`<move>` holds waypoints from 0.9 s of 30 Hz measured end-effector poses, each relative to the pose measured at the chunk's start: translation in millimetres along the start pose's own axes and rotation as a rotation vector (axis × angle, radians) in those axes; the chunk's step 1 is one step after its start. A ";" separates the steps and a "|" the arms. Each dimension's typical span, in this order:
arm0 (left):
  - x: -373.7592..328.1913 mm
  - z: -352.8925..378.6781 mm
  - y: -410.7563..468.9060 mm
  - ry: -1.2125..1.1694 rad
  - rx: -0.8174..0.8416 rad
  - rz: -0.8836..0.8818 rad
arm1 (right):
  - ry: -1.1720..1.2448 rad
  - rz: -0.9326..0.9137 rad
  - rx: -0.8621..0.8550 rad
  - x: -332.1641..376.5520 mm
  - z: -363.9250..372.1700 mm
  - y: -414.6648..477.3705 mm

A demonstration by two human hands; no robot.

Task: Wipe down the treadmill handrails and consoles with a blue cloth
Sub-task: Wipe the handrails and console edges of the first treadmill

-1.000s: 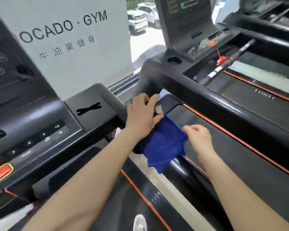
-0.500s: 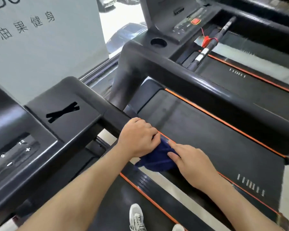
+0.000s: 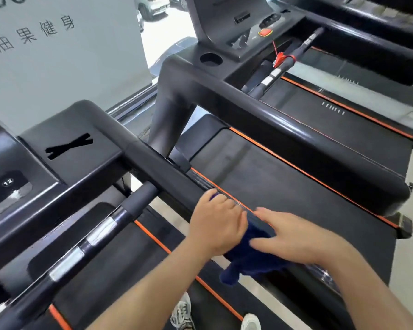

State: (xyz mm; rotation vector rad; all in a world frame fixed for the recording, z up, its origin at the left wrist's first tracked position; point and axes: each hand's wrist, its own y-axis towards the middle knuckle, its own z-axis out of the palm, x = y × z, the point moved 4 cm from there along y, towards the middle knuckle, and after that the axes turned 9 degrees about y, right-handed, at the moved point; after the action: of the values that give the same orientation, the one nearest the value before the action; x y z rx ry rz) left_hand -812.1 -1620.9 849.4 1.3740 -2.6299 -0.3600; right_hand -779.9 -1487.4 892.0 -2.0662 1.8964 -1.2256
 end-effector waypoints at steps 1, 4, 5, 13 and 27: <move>2.9 2.1 1.9 -0.002 0.021 0.037 | 0.161 -0.055 -0.039 7.2 8.2 4.2; 18.5 4.0 7.3 0.064 0.077 0.103 | 0.155 -0.149 -0.217 12.1 42.0 13.8; 23.1 3.7 9.4 0.097 0.094 0.086 | 0.032 -0.178 -0.280 7.8 50.6 13.3; -84.7 1.3 -4.0 0.112 0.131 -0.084 | 0.042 -0.143 -0.196 -81.5 58.0 -54.5; -36.1 4.0 -10.7 0.210 0.086 -0.097 | -0.134 -0.115 -0.452 -23.0 57.7 -11.9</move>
State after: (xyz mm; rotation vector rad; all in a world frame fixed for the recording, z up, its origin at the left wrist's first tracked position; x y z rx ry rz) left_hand -784.2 -1596.5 841.6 1.4813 -2.4406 -0.1076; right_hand -734.3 -1490.1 848.3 -2.4257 2.1716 -0.6926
